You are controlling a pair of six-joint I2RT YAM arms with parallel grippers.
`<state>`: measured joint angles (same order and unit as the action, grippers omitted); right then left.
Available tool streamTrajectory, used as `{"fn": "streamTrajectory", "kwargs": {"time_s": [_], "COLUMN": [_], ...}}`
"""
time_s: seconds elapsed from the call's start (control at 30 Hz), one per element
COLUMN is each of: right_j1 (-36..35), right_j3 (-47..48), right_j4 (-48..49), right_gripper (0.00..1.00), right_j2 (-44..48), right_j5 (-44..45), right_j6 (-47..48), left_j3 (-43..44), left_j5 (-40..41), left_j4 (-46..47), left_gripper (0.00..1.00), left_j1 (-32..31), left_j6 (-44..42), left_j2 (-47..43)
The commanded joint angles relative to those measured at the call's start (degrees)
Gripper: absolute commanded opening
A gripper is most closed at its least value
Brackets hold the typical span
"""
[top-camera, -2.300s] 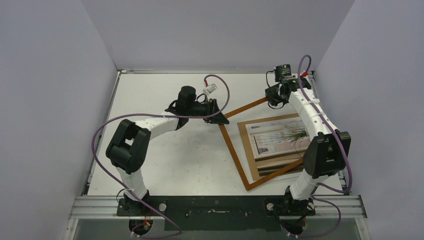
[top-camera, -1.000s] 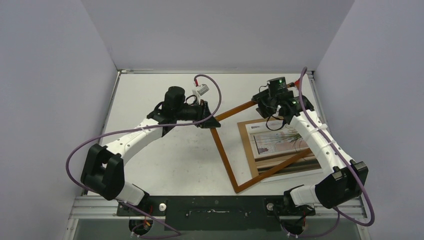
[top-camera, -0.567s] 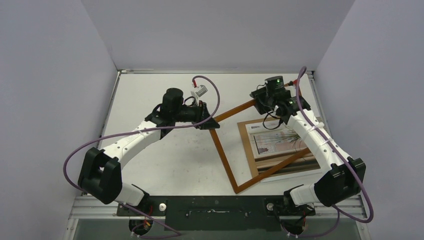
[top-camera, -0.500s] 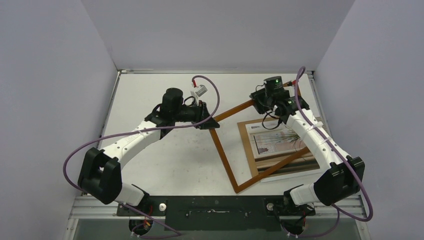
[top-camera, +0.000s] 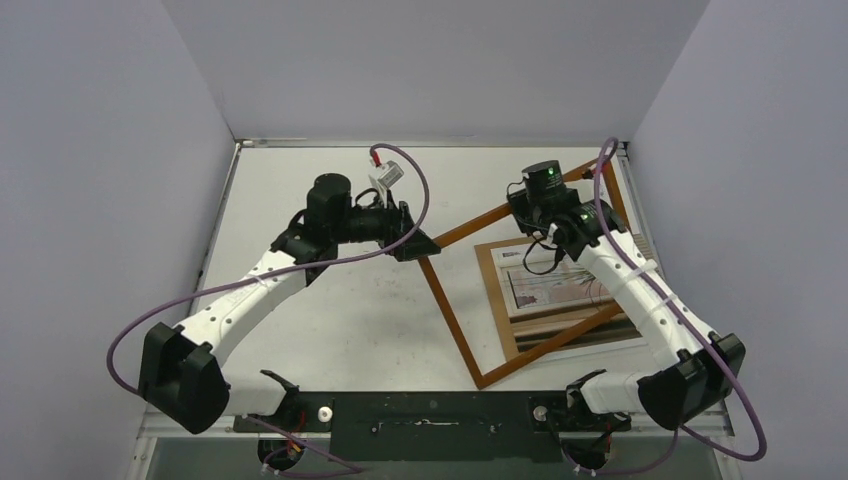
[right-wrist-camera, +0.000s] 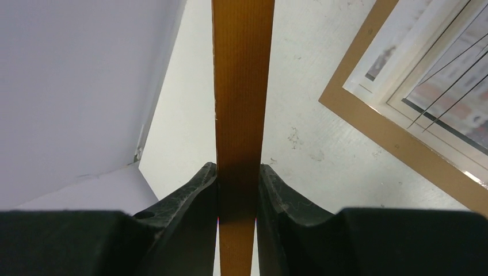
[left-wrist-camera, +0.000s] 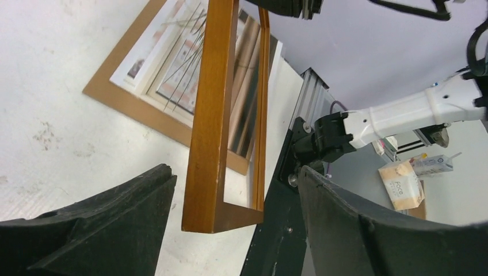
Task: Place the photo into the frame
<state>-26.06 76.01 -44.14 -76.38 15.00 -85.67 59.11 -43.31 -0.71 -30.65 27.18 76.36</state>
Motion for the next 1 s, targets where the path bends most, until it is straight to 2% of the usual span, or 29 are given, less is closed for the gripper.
{"fn": "streamTrajectory", "kwargs": {"time_s": [0.0, 0.13, 0.27, 0.4, 0.6, 0.73, 0.83, 0.97], "right_j1": [-2.5, -4.0, -4.6, -4.8, -5.0, -6.2, -7.5, -8.8], "right_j3": [6.4, 10.3, 14.6, 17.6, 22.2, 25.8, 28.5, 29.8], "right_j4": [-2.7, -3.3, -1.5, 2.9, 9.2, 15.0, 19.2, 27.9], "right_gripper": [0.01, 0.01, 0.01, 0.0, 0.0, 0.0, 0.0, 0.0], "right_j2": [6.8, 6.9, 4.5, 0.7, -7.0, -12.5, -16.5, -20.8], "right_j5": [10.1, 11.5, 9.2, 2.9, -8.8, -18.1, -23.7, -30.7], "right_j6": [-0.2, 3.5, 9.6, 15.2, 19.6, 21.1, 21.1, 18.7], "left_j3": [6.0, 9.1, 12.2, 16.8, 24.7, 26.8, 27.9, 26.6], "left_j5": [-0.9, 1.5, 10.1, 21.5, 36.3, 46.2, 47.2, 36.3], "left_j4": [0.8, -2.7, -8.3, -15.2, -27.9, -35.7, -40.3, -41.2], "left_gripper": [0.79, 0.86, 0.89, 0.97, 0.97, 0.97, 0.97, 0.97], "left_j1": [0.0, 0.3, 0.6, 0.8, 1.2, 3.0, 8.2, 21.7], "left_j6": [-0.8, -1.5, -2.6, -3.4, -6.2, -3.7, -1.2, 1.8], "left_j2": [-7.3, -12.1, -16.4, -19.9, -18.8, -16.3, -14.3, -12.0]}}
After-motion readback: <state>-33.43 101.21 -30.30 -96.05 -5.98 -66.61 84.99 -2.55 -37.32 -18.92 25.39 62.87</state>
